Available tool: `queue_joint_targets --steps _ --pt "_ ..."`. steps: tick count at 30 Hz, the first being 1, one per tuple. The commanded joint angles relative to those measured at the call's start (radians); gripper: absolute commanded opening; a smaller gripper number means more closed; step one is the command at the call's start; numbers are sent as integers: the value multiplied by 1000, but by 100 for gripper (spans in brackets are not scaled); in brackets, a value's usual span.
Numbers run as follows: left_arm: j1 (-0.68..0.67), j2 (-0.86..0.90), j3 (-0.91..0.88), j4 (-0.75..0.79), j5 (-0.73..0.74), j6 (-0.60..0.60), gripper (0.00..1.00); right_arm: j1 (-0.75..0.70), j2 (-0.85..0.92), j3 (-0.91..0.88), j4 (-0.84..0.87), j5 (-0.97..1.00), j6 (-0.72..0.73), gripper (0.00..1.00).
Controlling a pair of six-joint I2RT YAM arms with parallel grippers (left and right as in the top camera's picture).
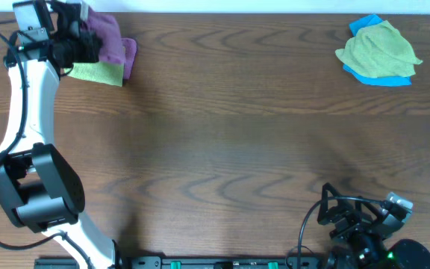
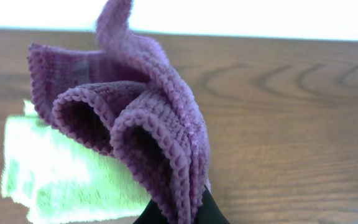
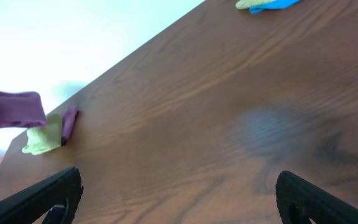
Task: Fold the cloth
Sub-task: 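Lower the pink square onto the green cloth stack with the left gripper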
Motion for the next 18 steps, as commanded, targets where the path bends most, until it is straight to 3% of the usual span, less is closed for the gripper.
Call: queue_joint_targets --steps 1,18 --pt "1 56 64 -3 48 24 6 -6 -4 -2 8 4 10 99" --pt "8 165 87 -49 124 48 6 -6 -4 -2 12 4 10 99"
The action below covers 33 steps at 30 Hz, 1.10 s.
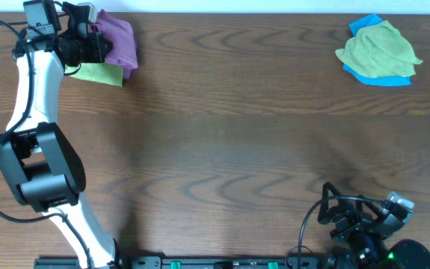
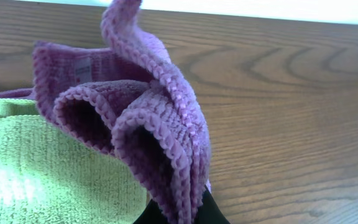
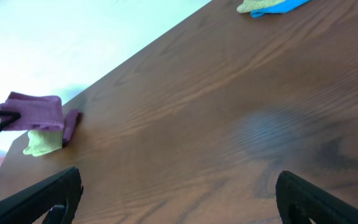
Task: Fold the cloth
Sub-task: 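Lower the pink square onto the green cloth stack with the left gripper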
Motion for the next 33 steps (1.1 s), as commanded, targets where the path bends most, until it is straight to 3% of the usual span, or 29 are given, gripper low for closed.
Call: queue_joint_targets --steps 1,17,24,33 --pt "13 29 17 -6 22 26 6 -6 -4 -2 3 4 10 99" --pt "85 116 16 -77 -31 29 6 -6 -4 -2 3 3 10 99" --pt "88 121 16 -57 -171 29 6 -6 -4 -2 3 3 10 99" --pt "124 121 17 10 -181 -26 6 -6 -4 -2 2 -5 10 99"
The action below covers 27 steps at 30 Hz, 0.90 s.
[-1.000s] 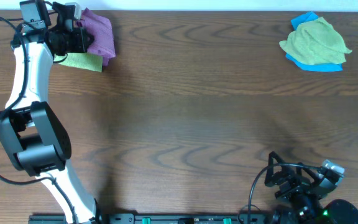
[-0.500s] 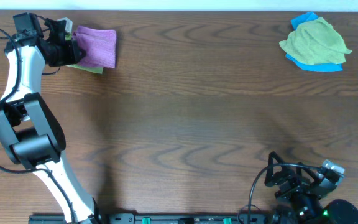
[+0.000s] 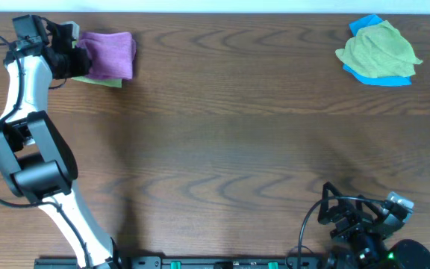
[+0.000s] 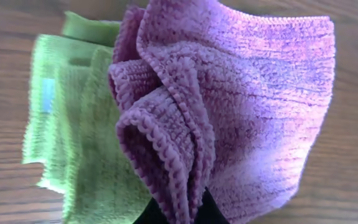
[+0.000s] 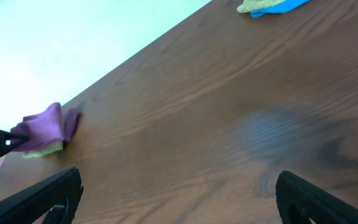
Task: Fold the cloth
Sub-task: 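Lower the pink square onto the green cloth stack with the left gripper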
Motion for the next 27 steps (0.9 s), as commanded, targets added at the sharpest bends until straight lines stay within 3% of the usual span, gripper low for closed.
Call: queue_joint_targets --steps 1,10,11,12,13,14,27 --pt "26 16 17 13 -20 -20 6 -6 -4 -2 2 -4 10 99" --pt "30 16 17 82 -23 -46 6 -6 -4 -2 2 -4 10 99" --pt "30 16 17 87 -23 -50 11 -6 -4 -2 3 -4 10 99" --pt "30 16 17 89 -23 -54 42 -6 -4 -2 2 -4 10 99" --pt "30 16 17 90 -23 -66 80 -6 -4 -2 2 -4 10 99" --pt "30 16 17 92 -23 -74 95 -6 -4 -2 2 -4 10 99" --pt "31 12 23 51 -102 -189 95 -6 -4 -2 5 -5 10 99"
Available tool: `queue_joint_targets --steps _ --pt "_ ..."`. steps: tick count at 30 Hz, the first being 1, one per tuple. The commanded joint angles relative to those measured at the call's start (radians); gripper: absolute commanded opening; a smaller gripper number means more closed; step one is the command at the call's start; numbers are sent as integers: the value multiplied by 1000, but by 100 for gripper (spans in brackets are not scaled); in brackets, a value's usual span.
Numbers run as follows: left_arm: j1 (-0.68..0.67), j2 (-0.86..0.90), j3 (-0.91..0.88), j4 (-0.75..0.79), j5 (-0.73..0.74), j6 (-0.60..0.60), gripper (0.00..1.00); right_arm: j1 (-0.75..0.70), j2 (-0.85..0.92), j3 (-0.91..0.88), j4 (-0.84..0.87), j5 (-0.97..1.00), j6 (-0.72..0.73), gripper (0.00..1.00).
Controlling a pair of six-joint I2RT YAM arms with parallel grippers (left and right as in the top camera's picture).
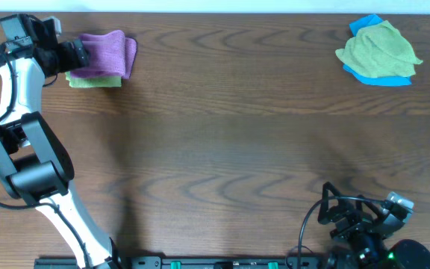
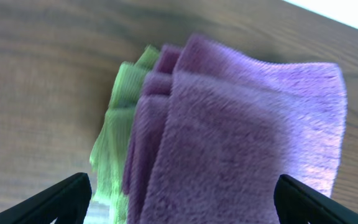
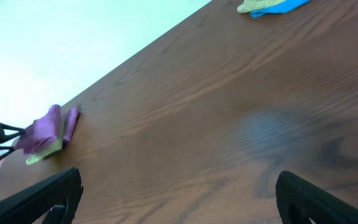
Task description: Fold the cloth
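Note:
A purple cloth (image 1: pixel 107 53) lies folded at the table's far left corner, stacked on a folded lime-green cloth (image 1: pixel 94 80). My left gripper (image 1: pixel 73 54) sits just left of the stack, open, nothing between its fingers. In the left wrist view the purple cloth (image 2: pixel 247 130) fills the frame with the green cloth (image 2: pixel 118 146) showing along its left edge, and the left gripper (image 2: pixel 182 211) spreads wide at the bottom corners. My right gripper (image 1: pixel 325 208) rests open at the near right edge; the right wrist view shows the right gripper (image 3: pixel 182 205) over bare wood.
A crumpled green cloth (image 1: pixel 378 46) lies on a blue cloth (image 1: pixel 383 78) at the far right corner. The table's far edge runs just behind both piles. The right wrist view shows the purple stack (image 3: pixel 42 132) far off at the left.
My left gripper, which was shut on a bunched edge of the purple cloth, is now open and drawn back to the left. The purple cloth lies flat and folded on the green one.
My left gripper held the purple cloth bunched up beside the green cloth. Then the cloth hung over the green cloth's right part. Then it lay spread on the green cloth, still gripped. Now it is released and rests there folded; the right arm has stayed still.

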Motion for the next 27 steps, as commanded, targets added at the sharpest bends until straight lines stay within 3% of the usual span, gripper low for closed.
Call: queue_joint_targets --steps 1,6,18,27 --pt "2 8 27 -35 -32 -58 95 -6 -4 -2 7 -2 10 99" --pt "6 -91 80 -104 -35 -74 95 -6 -4 -2 31 35 9 99" --pt "26 -603 87 -451 51 -53 95 -6 -4 -2 83 132 10 99" --pt "26 -956 -108 -494 163 -111 95 28 -5 -2 68 132 10 99"
